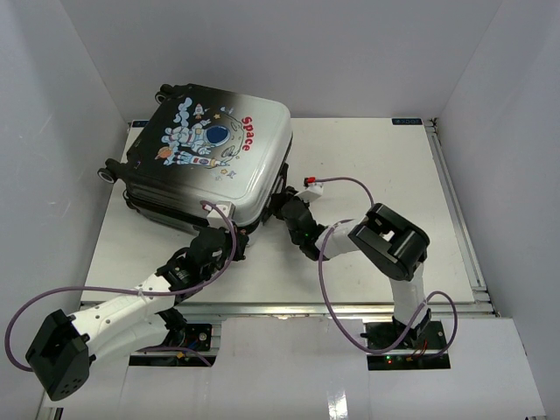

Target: Pack the luggage

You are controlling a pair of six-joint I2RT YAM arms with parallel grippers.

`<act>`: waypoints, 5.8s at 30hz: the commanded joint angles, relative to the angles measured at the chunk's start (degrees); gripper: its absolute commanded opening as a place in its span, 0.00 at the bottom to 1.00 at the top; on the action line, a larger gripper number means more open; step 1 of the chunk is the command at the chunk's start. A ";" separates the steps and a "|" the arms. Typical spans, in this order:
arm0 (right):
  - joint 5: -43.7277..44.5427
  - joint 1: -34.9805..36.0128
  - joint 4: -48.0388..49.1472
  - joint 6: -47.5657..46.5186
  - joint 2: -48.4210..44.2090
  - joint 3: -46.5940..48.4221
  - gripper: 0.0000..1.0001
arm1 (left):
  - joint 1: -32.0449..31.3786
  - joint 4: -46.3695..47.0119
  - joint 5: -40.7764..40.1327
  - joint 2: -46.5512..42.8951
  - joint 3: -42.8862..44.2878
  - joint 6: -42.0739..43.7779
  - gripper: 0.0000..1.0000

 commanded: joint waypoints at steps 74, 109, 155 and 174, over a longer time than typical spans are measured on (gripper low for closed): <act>-31.23 -5.59 -18.73 -1.42 9.35 9.79 0.08 | -0.48 31.54 12.40 27.62 18.91 14.40 0.00; -12.81 19.02 -6.58 0.42 7.36 7.09 0.08 | 0.81 18.11 -20.70 4.82 7.46 6.70 0.00; -38.18 -24.25 -19.44 -25.99 -0.95 17.91 0.08 | 13.20 10.24 -15.34 2.16 9.35 3.65 0.00; -53.96 -12.06 -35.53 -26.91 34.21 64.78 0.08 | 14.71 17.66 13.23 4.92 10.95 6.23 0.00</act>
